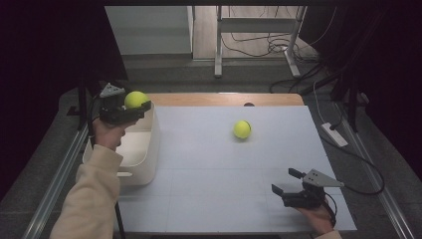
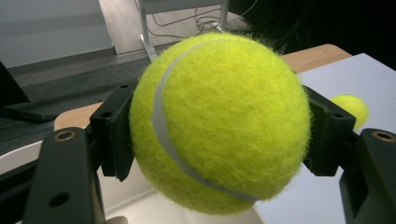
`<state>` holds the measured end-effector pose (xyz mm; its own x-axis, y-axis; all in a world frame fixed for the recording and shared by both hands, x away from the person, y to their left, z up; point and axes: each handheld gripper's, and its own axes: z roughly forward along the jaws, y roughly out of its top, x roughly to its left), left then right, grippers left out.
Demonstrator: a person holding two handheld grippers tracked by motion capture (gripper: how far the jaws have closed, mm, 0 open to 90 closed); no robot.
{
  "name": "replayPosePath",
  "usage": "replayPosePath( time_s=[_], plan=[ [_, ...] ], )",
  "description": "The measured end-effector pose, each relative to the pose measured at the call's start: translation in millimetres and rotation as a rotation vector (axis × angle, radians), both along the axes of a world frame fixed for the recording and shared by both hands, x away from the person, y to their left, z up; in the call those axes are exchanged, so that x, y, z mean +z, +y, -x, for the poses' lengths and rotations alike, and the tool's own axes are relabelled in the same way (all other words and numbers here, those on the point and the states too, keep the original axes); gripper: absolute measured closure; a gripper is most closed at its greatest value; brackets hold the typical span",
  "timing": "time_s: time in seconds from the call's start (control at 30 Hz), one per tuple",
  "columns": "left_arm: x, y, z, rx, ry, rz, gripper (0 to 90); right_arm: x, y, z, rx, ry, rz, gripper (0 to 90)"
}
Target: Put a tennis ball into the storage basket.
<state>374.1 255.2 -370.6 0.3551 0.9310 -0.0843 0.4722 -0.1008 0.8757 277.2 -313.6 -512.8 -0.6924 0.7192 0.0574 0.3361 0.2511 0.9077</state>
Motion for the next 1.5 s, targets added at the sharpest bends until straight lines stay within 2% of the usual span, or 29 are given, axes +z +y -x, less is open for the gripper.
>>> replayPosePath(
  time_s=[0.57,0.73,0.83,1.07,1.5],
  plan=[
    [-5.6,16.6,-8.9,0.051,0.046,-0.019,26.6,0.1,0.2,0.1,-0.001,0.001,0.000,8.3],
    [-9.2,22.8,-13.6,0.069,0.068,-0.029,26.6,-0.2,0.5,-0.2,-0.001,0.002,0.001,8.3],
    [-13.5,29.3,-17.1,0.087,0.096,-0.031,26.6,-0.4,0.7,-0.3,-0.002,0.002,0.001,8.3],
    [-18.9,34.8,-20.8,0.100,0.132,-0.041,26.5,-0.9,0.7,-0.6,-0.001,0.004,0.003,8.3],
    [-27.1,34.0,-27.5,0.102,0.191,-0.087,26.4,-0.9,0.5,-0.5,-0.001,0.002,0.005,8.3]
  ],
)
